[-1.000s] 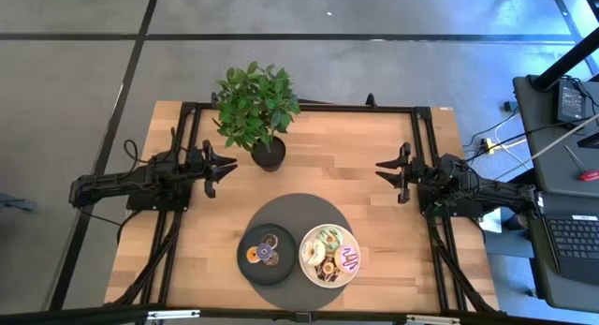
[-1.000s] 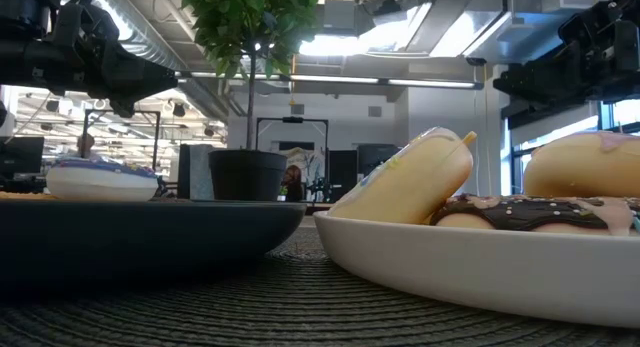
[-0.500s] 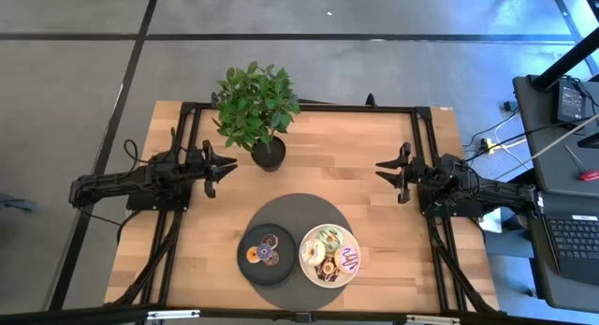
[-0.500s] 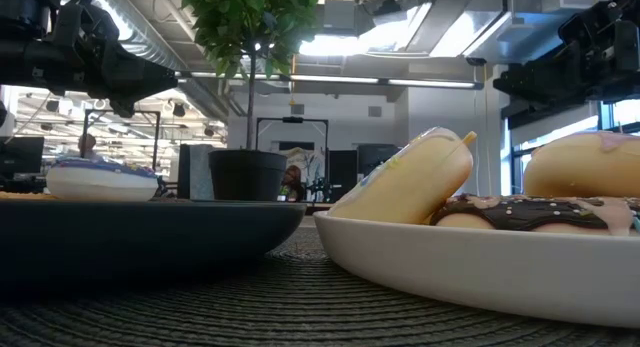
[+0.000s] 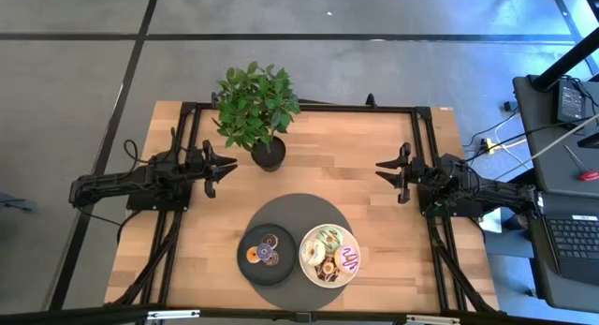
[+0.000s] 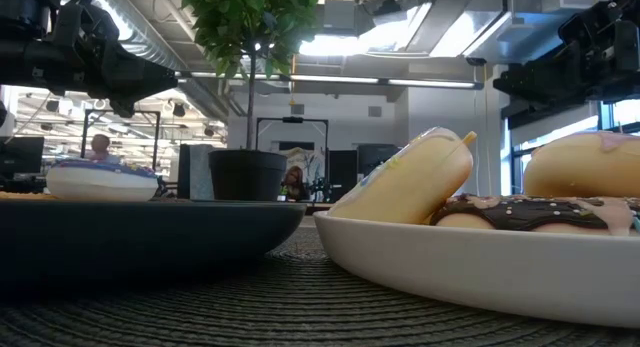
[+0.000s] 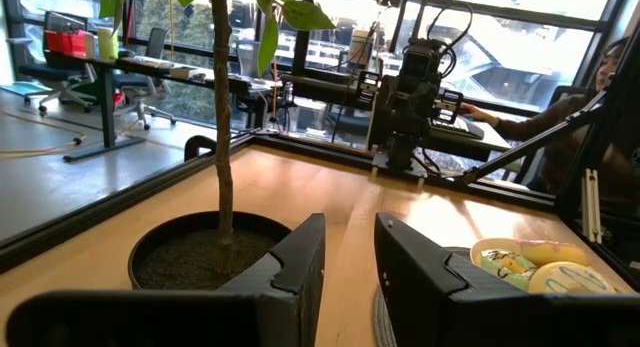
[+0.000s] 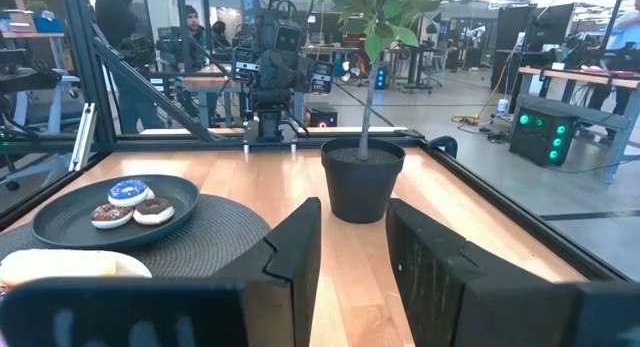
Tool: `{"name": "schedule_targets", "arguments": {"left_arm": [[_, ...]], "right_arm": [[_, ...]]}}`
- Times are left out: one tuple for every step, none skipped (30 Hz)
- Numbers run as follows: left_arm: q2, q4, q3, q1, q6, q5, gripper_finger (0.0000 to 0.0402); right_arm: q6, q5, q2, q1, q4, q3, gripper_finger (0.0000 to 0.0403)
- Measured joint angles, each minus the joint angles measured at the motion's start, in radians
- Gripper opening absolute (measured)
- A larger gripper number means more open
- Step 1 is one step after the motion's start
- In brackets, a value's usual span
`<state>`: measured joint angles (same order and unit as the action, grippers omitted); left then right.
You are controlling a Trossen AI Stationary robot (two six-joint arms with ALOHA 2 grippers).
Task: Pick & Place donuts
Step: Return to Home Position
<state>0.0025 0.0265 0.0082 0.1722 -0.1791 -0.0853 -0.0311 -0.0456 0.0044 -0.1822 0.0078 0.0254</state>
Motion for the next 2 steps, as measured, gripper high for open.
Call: {"name": "schedule_targets", "arguments": {"left_arm": [[0.000, 0.000, 0.000, 0.000, 0.000, 0.000, 0.0086], [0.000, 0.000, 0.000, 0.000, 0.000, 0.000, 0.0086]], "right_arm": [[-0.001, 0.000, 0.000, 0.000, 0.000, 0.000, 0.0118], [-0.001, 0.000, 0.000, 0.000, 0.000, 0.000, 0.0118]]}}
